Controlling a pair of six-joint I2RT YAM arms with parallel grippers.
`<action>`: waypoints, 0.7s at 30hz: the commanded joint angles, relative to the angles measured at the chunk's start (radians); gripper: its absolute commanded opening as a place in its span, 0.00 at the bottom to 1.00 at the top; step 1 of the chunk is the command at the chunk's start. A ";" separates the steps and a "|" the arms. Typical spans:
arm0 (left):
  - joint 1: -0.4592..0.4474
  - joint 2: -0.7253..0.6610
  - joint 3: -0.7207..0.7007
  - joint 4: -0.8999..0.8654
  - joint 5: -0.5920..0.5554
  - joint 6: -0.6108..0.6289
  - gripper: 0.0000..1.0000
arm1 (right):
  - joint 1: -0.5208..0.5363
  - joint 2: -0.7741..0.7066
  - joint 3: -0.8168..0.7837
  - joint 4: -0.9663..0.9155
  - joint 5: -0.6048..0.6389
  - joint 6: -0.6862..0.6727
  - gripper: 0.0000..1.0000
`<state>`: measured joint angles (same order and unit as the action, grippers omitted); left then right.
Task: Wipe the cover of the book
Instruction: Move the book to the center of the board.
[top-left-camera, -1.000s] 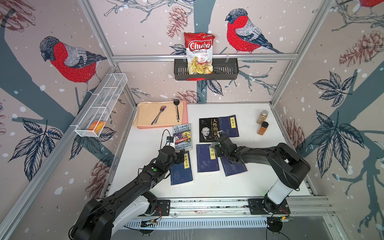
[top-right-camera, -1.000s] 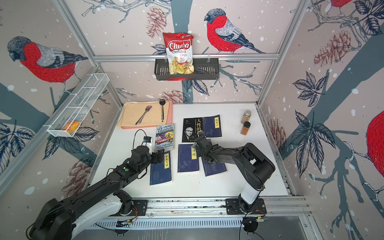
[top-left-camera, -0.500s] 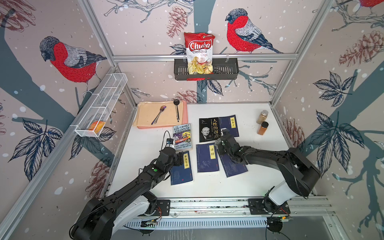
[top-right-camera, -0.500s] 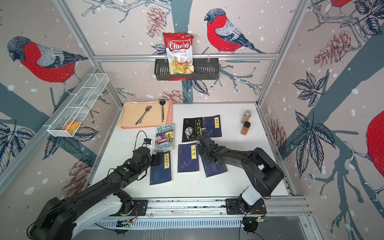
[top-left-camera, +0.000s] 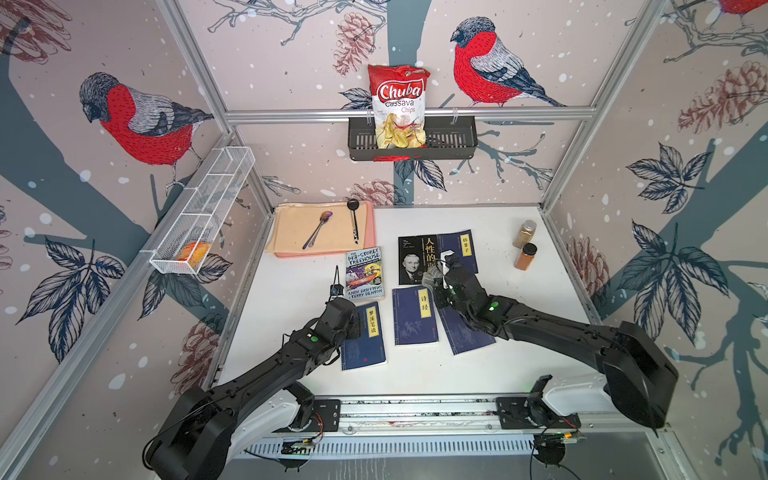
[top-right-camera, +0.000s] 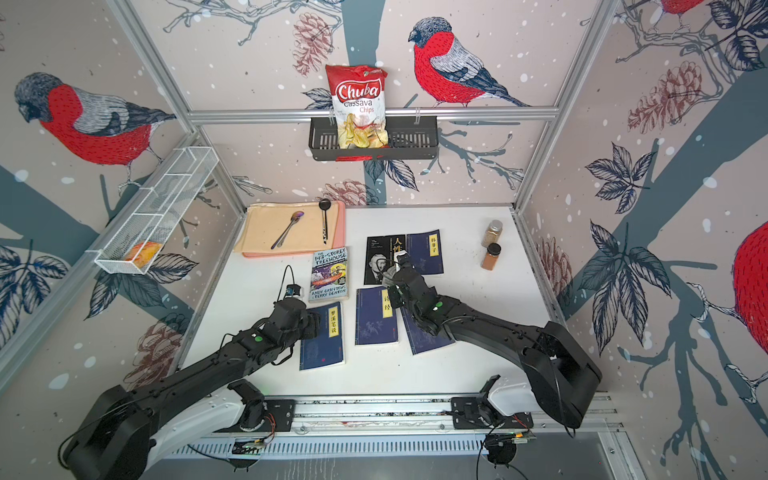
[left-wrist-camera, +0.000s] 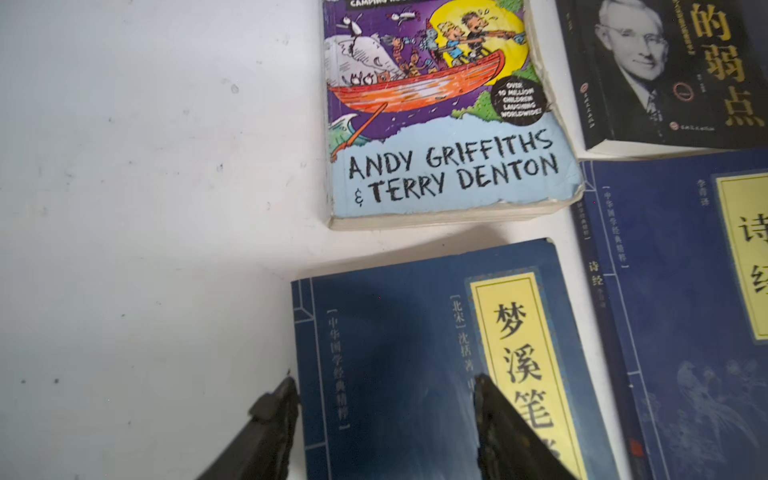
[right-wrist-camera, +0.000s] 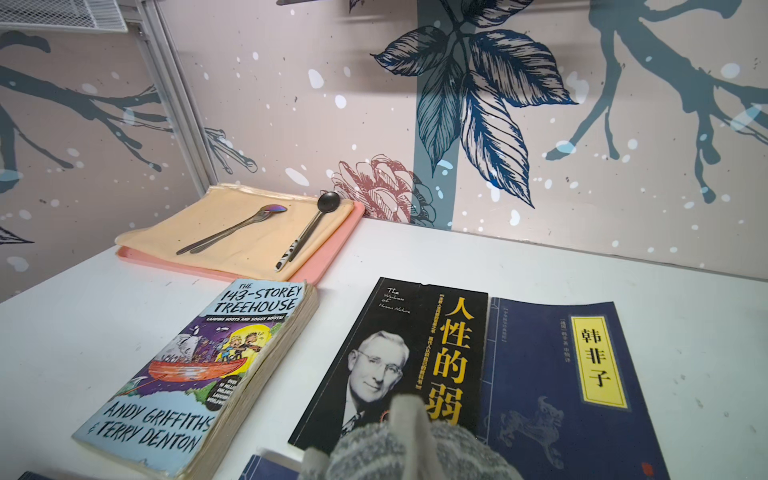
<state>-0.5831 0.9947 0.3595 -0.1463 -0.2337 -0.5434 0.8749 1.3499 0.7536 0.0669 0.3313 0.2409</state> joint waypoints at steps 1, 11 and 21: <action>-0.004 -0.002 -0.019 -0.029 0.031 -0.042 0.62 | 0.018 -0.018 0.002 -0.011 -0.013 0.004 0.13; -0.032 -0.009 -0.073 -0.039 0.147 -0.098 0.57 | 0.044 -0.013 -0.029 0.040 -0.091 0.014 0.13; -0.033 -0.003 -0.105 0.097 0.201 -0.131 0.45 | 0.045 -0.022 -0.048 0.059 -0.121 0.024 0.13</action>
<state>-0.6128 0.9768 0.2703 -0.0818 -0.0929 -0.6468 0.9176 1.3342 0.7090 0.0875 0.2306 0.2481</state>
